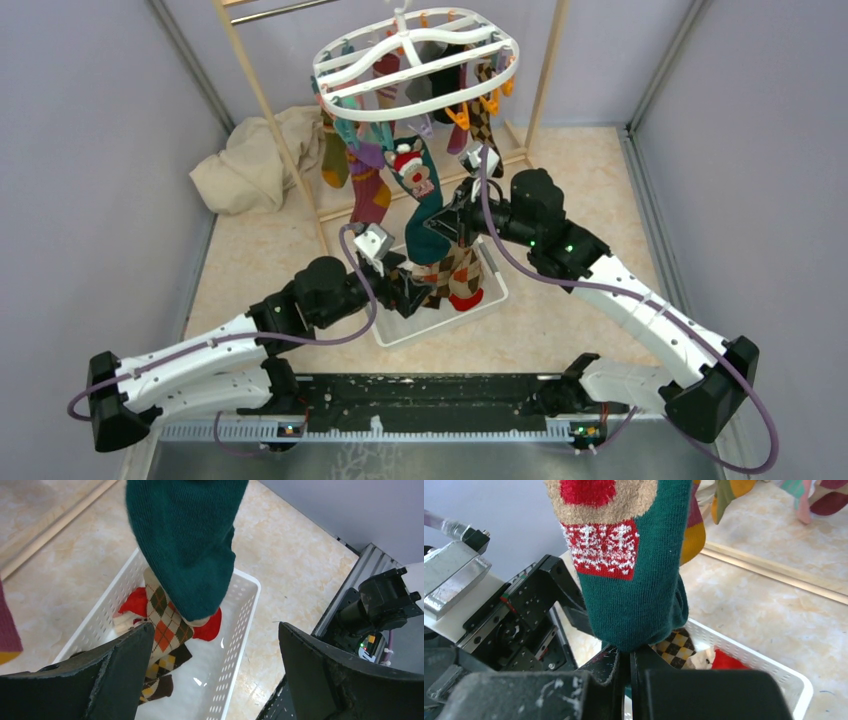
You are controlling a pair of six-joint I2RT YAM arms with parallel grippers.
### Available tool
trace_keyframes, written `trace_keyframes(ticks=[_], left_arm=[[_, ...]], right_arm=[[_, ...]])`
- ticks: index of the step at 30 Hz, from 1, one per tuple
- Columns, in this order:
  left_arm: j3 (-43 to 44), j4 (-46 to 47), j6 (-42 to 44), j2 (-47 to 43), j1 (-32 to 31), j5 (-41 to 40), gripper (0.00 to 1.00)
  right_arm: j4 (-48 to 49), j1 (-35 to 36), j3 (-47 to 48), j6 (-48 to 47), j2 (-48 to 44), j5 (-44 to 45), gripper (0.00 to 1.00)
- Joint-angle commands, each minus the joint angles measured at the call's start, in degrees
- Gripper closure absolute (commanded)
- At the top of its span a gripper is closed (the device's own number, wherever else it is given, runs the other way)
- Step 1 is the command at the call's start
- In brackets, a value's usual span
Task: Remove the socks clipped to the hanger
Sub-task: Remove the sock from the hanger.
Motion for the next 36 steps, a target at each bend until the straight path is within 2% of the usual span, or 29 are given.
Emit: trace_keyframes(ticks=[1, 9, 21, 25, 28, 34, 36], left_arm=[[-1.8, 10.1, 2.9, -1.7, 0.1, -0.7, 0.01], [-0.9, 15.4, 3.9, 1.0, 1.8, 2.4, 0.01], [-1.9, 23.3, 0.0, 4.0, 9.5, 9.8, 0.01], [-0.8, 24.5, -0.1, 6.3, 9.9, 13.2, 0.02], [-0.2, 25.8, -0.2, 7.4, 9.9, 14.8, 0.14], [1.5, 25.0, 0.2, 8.9, 9.9, 16.3, 0.70], [2.0, 24.3, 0.5, 9.2, 9.9, 16.3, 0.78]], right_arm=[[2.1, -0.6, 3.5, 2.2, -0.8, -4.5, 1.00], [4.6, -0.8, 2.4, 4.7, 0.0, -7.2, 1.00], [6.5, -0.8, -0.7, 6.5, -0.8, -8.6, 1.00], [7.2, -0.9, -1.8, 7.0, -1.2, -8.8, 1.00], [7.2, -0.8, -2.2, 7.1, -1.3, -8.8, 1.00], [7.4, -0.8, -3.2, 7.1, -1.7, -8.1, 1.00], [7.0, -0.8, -3.2, 7.2, -1.8, -7.6, 1.00]])
